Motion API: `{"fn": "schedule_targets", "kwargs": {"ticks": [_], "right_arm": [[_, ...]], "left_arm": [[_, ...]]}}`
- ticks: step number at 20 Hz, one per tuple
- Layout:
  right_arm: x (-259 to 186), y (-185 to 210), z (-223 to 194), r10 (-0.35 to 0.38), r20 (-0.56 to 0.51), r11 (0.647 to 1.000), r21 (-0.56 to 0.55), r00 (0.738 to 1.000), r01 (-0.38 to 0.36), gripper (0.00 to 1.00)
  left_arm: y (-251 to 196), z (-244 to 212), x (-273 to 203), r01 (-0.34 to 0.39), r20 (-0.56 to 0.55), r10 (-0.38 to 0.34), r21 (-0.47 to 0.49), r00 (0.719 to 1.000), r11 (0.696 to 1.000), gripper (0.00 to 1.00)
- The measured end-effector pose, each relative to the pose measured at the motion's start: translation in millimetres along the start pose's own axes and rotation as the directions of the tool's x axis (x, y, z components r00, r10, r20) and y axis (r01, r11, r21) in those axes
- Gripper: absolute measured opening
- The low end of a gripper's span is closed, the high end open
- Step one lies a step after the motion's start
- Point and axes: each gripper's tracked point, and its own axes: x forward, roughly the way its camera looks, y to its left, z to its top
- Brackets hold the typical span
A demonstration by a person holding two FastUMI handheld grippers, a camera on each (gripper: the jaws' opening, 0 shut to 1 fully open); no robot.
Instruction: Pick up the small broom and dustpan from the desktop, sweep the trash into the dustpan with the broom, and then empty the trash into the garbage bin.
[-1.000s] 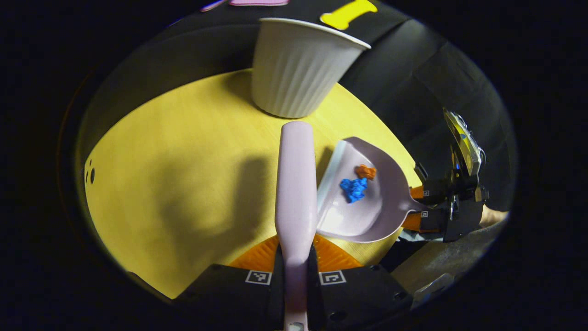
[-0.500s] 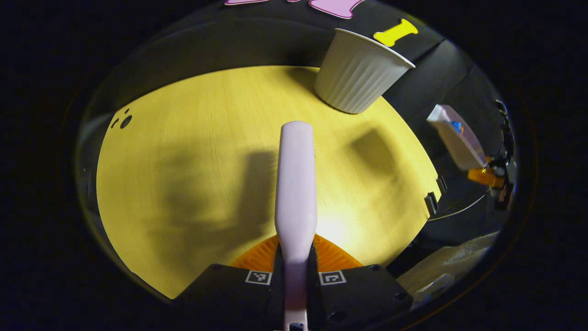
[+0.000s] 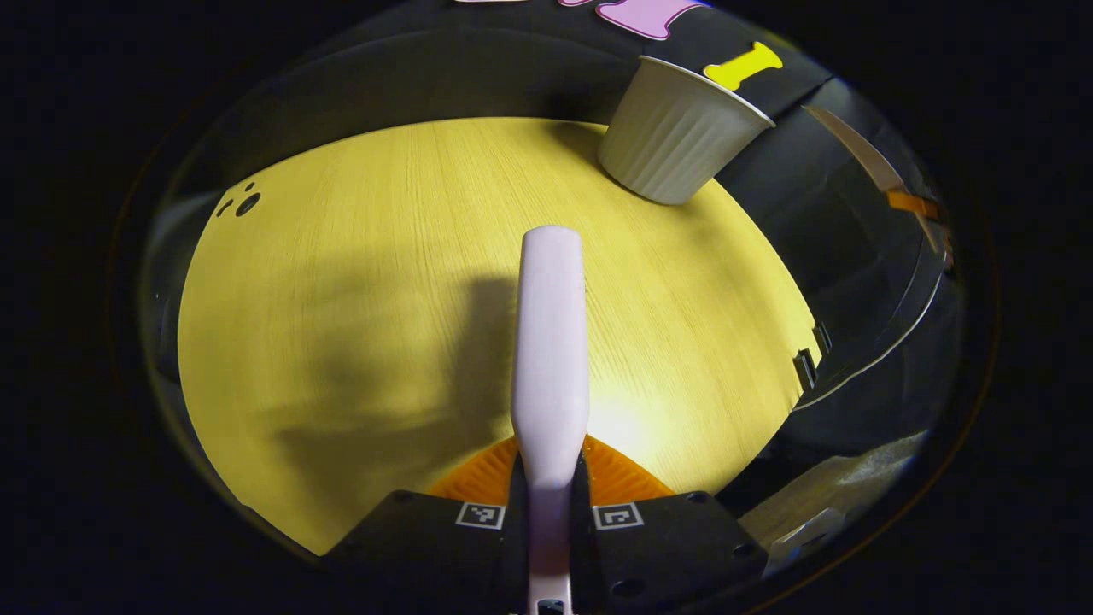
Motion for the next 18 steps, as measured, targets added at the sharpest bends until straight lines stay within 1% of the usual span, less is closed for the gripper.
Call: {"fn": "schedule_targets", "kwargs": {"ticks": [4, 8, 10, 13, 16, 17, 18], "right_arm": [[15, -21, 45, -0.039, -0.008, 0.997, -0.068, 0.999, 0.039, 0.36], [31, -26, 75, -0.051, -0.074, 0.985, -0.17, 0.996, 0.037, 0.36], [39, -23, 86, -0.057, -0.126, 0.97, -0.241, 0.99, 0.026, 0.36], [48, -16, 99, -0.099, -0.227, 0.927, -0.375, 0.969, 0.007, 0.36], [58, -4, 111, -0.149, -0.307, 0.866, -0.499, 0.94, -0.026, 0.36], [64, -2, 113, -0.159, -0.326, 0.852, -0.522, 0.932, -0.037, 0.36], [67, 2, 113, -0.163, -0.339, 0.838, -0.543, 0.926, -0.052, 0.4]], "left_arm": [[5, -4, -1, 0.0, 0.002, 0.0, -0.02, 1.0, 1.0, 0.23], [8, -3, 3, -0.003, 0.009, 0.003, -0.033, 1.0, 0.999, 0.23], [8, -7, 1, -0.004, 0.01, 0.004, -0.041, 1.0, 0.999, 0.23], [8, -9, 4, -0.006, 0.008, 0.007, -0.062, 1.0, 0.998, 0.23], [9, -11, 4, -0.007, 0.005, 0.007, -0.08, 1.0, 0.997, 0.23], [10, -12, 4, -0.01, 0.006, 0.01, -0.082, 1.0, 0.997, 0.23], [11, -12, 4, -0.012, 0.007, 0.013, -0.086, 1.0, 0.996, 0.23]]}}
